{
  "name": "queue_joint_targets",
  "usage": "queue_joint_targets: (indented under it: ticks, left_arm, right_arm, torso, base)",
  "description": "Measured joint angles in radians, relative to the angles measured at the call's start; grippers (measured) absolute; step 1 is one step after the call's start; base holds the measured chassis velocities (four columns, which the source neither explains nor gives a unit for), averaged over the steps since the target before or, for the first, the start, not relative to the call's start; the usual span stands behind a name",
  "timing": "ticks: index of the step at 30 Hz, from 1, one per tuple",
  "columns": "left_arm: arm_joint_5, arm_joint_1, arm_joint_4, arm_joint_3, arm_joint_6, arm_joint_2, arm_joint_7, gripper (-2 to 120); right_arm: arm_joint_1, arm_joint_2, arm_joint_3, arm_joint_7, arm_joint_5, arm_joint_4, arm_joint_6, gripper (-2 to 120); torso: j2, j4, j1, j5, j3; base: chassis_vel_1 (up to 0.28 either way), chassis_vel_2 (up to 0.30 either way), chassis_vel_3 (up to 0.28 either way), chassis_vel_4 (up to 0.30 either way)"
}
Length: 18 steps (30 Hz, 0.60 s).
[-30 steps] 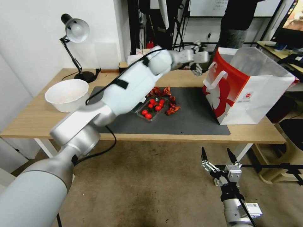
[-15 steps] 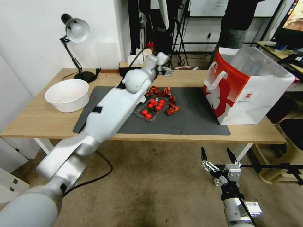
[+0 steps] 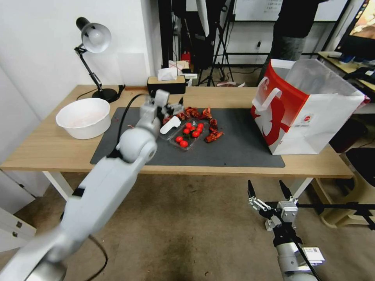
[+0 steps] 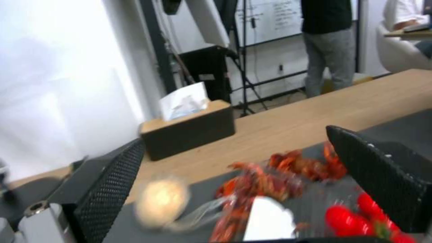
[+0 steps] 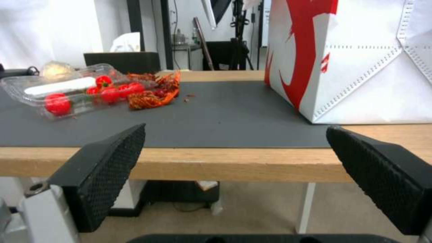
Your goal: Pick up the trash from the table and place it into the takeout bag.
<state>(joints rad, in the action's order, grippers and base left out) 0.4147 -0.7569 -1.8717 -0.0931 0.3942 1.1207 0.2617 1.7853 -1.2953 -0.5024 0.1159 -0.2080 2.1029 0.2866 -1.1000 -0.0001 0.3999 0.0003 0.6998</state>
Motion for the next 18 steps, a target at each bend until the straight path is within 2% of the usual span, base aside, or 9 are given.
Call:
queue_joint_targets:
  ticks: [2,3,5,6,9,18]
  left_arm:
    - [-0.035,-0.084,-0.036,-0.045,-0.029,-0.002,-0.006,100]
    - [-0.035,-0.084,-0.036,-0.045,-0.029,-0.002,-0.006,100]
    - [-0.072,-0.204,-0.066,-0.095,-0.064,0.002,-0.016,100]
    - [-0.072,-0.204,-0.066,-0.095,-0.064,0.002,-0.016,100]
    - [-0.104,-0.355,-0.106,-0.166,-0.111,0.019,-0.049,100]
    - [-0.137,-0.570,-0.185,-0.273,-0.211,0.071,-0.075,100]
  right_arm:
    - [0.002,-0.001,0.001,-0.002,-0.001,0.000,0.004,100]
    - [0.002,-0.001,0.001,-0.002,-0.001,0.000,0.004,100]
    - [0.002,0.000,0.002,-0.003,-0.002,0.002,0.005,100]
    - [0.002,0.000,0.002,-0.003,-0.002,0.002,0.005,100]
    - [0.002,0.002,0.002,-0.003,-0.002,0.006,0.005,100]
    - [0.004,0.003,0.009,-0.003,0.001,0.006,0.004,100]
  torso:
    - [0.000,-0.0003,0.000,-0.0005,0.000]
    - [0.000,-0.0003,0.000,-0.0005,0.000]
    - [0.000,0.0003,0.000,-0.0009,0.000]
    - [0.000,0.0003,0.000,-0.0009,0.000]
    - [0.000,0.0002,0.000,-0.0003,0.000]
    - [0.000,0.0001,0.000,-0.0004,0.000]
  base:
    - [0.000,0.000,0.000,0.000]
    - [0.000,0.000,0.000,0.000]
    - [0.000,0.000,0.000,0.000]
    - [0.000,0.000,0.000,0.000]
    - [0.000,0.000,0.000,0.000]
    - [0.000,0.000,0.000,0.000]
